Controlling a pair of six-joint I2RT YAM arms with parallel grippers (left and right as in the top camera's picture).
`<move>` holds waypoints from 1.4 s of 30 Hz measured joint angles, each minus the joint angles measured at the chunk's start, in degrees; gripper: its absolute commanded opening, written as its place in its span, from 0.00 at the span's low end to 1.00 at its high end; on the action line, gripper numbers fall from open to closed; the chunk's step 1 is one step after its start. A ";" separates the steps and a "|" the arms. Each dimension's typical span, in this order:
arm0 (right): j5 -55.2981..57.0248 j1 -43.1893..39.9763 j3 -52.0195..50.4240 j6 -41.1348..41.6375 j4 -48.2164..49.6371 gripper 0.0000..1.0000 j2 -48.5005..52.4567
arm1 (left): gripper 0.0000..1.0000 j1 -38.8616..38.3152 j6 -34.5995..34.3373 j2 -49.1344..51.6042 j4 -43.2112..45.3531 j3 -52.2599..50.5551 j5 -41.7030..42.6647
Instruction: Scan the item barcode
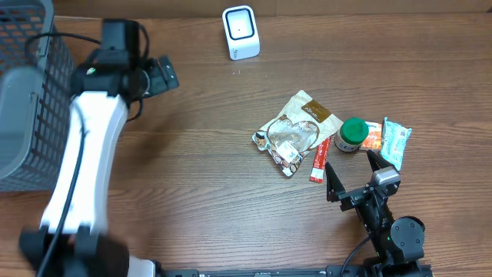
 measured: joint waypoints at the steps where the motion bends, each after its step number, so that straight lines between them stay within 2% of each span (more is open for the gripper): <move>1: 0.00 0.00 0.00 0.02 0.00 1.00 0.00 | 1.00 0.00 0.00 -2.86 0.02 0.00 0.00; 7: 0.00 0.00 0.00 0.00 0.00 1.00 0.02 | 1.00 0.00 0.00 -20.22 0.07 0.15 -0.02; 12: 0.02 -0.02 0.00 0.00 -0.02 1.00 0.00 | 1.00 0.00 -0.02 -29.94 0.02 0.42 -0.02; 20: 0.00 0.00 0.00 0.02 0.00 1.00 0.00 | 1.00 0.00 -0.02 -34.34 -0.37 0.42 -0.02; 26: 0.02 0.00 0.00 0.02 -0.02 1.00 0.00 | 1.00 0.00 -0.04 -34.88 -6.73 0.24 -0.02; 31: 0.00 0.00 0.00 0.02 0.00 1.00 0.00 | 1.00 0.00 -0.02 -39.47 -11.80 -1.62 -0.02; 37: 0.02 0.00 0.00 -0.02 0.00 1.00 0.00 | 1.00 0.00 -0.02 -47.76 -13.25 -8.04 -0.02; 42: 0.02 0.00 0.00 -0.02 -0.04 1.00 0.00 | 1.00 0.00 -0.04 -54.84 -13.53 -19.12 -0.02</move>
